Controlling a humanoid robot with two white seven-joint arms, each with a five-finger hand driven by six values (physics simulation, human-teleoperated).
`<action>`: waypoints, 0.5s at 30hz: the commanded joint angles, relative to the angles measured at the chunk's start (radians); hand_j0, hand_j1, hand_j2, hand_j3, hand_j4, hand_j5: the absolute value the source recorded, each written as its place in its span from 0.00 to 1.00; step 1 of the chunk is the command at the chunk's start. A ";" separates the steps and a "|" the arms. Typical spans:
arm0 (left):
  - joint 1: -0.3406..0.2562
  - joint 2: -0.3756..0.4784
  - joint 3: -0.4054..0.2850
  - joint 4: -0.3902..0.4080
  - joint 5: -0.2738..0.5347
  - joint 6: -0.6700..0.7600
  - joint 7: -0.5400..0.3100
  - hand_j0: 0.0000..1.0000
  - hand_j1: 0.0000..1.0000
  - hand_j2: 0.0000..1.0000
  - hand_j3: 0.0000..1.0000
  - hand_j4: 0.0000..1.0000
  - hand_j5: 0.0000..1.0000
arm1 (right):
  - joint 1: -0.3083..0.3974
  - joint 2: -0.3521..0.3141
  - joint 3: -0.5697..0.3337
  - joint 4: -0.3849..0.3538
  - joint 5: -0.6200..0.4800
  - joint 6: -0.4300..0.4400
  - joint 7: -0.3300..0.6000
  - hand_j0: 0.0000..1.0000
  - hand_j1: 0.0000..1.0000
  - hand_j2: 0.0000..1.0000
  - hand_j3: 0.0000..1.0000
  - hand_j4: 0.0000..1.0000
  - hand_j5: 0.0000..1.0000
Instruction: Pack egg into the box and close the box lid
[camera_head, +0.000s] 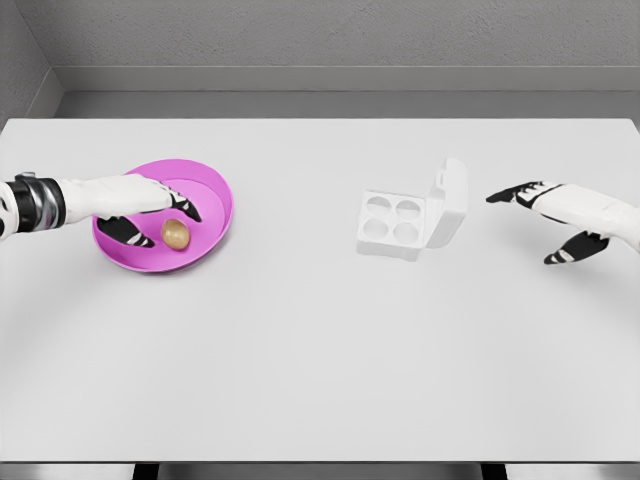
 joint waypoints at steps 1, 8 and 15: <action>0.000 -0.002 0.001 0.001 -0.017 0.002 0.000 0.77 0.77 0.77 0.77 0.77 0.77 | 0.000 0.013 0.000 0.011 0.004 0.003 0.000 1.00 1.00 1.00 1.00 1.00 1.00; 0.000 -0.030 0.001 0.007 -0.035 0.002 0.000 0.77 0.77 0.77 0.77 0.77 0.77 | 0.000 0.013 0.000 0.009 0.006 0.003 0.000 1.00 1.00 1.00 1.00 1.00 1.00; 0.003 -0.050 -0.001 0.008 -0.038 0.002 0.000 0.77 0.77 0.77 0.77 0.77 0.77 | 0.000 0.013 0.000 0.009 0.006 0.003 0.000 1.00 1.00 1.00 1.00 1.00 1.00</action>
